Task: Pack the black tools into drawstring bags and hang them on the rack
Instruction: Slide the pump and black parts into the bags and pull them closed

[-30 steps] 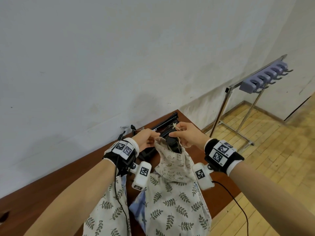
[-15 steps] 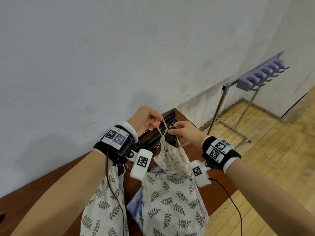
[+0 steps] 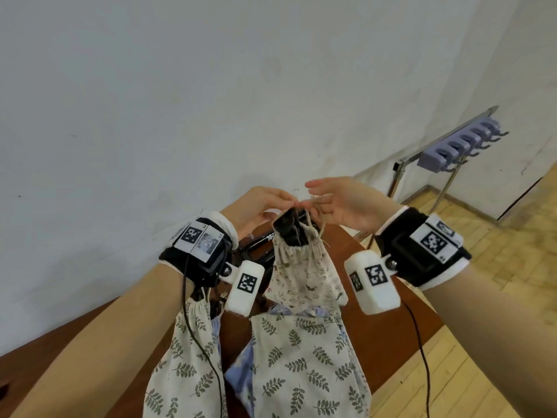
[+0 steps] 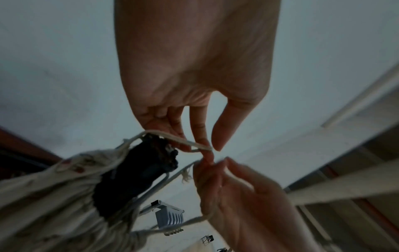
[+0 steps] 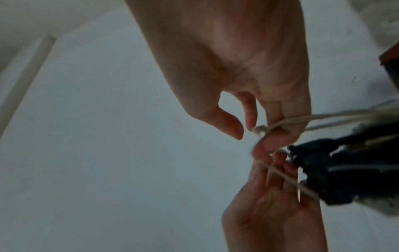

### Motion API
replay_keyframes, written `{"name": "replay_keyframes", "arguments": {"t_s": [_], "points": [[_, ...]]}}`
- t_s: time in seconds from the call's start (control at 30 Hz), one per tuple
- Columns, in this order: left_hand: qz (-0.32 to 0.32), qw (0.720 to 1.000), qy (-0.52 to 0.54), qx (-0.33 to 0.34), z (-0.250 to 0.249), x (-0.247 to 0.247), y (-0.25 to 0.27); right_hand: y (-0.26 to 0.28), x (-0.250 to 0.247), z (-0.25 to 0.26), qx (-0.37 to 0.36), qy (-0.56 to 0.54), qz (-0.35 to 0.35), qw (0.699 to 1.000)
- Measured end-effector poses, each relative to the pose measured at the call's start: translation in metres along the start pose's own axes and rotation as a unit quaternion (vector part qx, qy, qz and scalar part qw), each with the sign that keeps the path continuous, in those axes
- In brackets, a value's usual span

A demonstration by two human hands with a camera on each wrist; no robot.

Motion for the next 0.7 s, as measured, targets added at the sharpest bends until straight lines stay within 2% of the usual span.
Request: {"name": "replay_keyframes", "arguments": {"t_s": [0.07,0.17,0.23,0.3,0.37,0.43,0.5,0.57,0.63,0.7], "points": [[-0.011,0.997,-0.071,0.003,-0.01,0.001,0.003,0.003,0.011,0.01,0.033,0.012,0.032,0.999],[0.019,0.98,-0.198,-0.007,-0.023,0.008,0.011,0.003,0.02,0.012,0.086,0.094,0.061,0.99],[0.026,0.955,-0.294,0.009,-0.029,0.014,0.014,0.002,0.024,0.006,0.089,0.079,0.067,0.991],[-0.001,0.937,-0.347,0.028,-0.033,0.013,0.017,0.0,0.024,-0.001,0.076,0.02,0.06,0.995],[-0.056,0.945,-0.317,0.064,-0.031,0.001,0.024,-0.002,0.025,-0.003,0.057,-0.007,0.06,0.997],[-0.093,0.969,-0.22,0.069,-0.016,-0.015,0.03,-0.004,0.027,0.002,0.02,0.023,0.049,0.998],[-0.051,0.986,-0.16,0.022,0.012,-0.015,0.033,-0.003,0.042,0.005,0.003,0.065,0.065,0.996],[-0.002,0.981,-0.192,-0.002,0.041,-0.002,0.035,-0.003,0.071,0.003,0.014,0.079,0.129,0.988],[-0.025,0.984,-0.176,0.01,0.063,0.008,0.041,-0.004,0.096,0.002,0.018,0.084,0.17,0.982],[-0.076,0.988,-0.128,0.051,0.078,0.013,0.05,-0.008,0.113,-0.002,0.016,0.109,0.173,0.979]]}}
Point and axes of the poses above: each hand's wrist, its own y-axis away from the middle knuckle, its own x-axis out of the palm, z = x × y, the point moved 5 cm from there along -y, towards the middle knuckle, and after that the axes turned 12 degrees about z, right-handed, at the moved point
